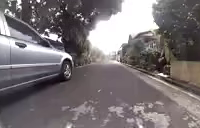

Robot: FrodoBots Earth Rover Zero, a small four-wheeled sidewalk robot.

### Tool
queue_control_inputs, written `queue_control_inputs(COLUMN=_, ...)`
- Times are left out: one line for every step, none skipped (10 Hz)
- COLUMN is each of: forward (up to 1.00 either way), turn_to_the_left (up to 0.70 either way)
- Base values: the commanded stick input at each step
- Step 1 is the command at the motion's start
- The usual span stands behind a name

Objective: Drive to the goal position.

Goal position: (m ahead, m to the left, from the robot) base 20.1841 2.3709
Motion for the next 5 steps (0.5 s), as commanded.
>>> queue_control_inputs(forward=0.7, turn_to_the_left=0.0)
queue_control_inputs(forward=0.7, turn_to_the_left=0.0)
queue_control_inputs(forward=0.7, turn_to_the_left=0.0)
queue_control_inputs(forward=0.7, turn_to_the_left=0.0)
queue_control_inputs(forward=0.7, turn_to_the_left=0.0)
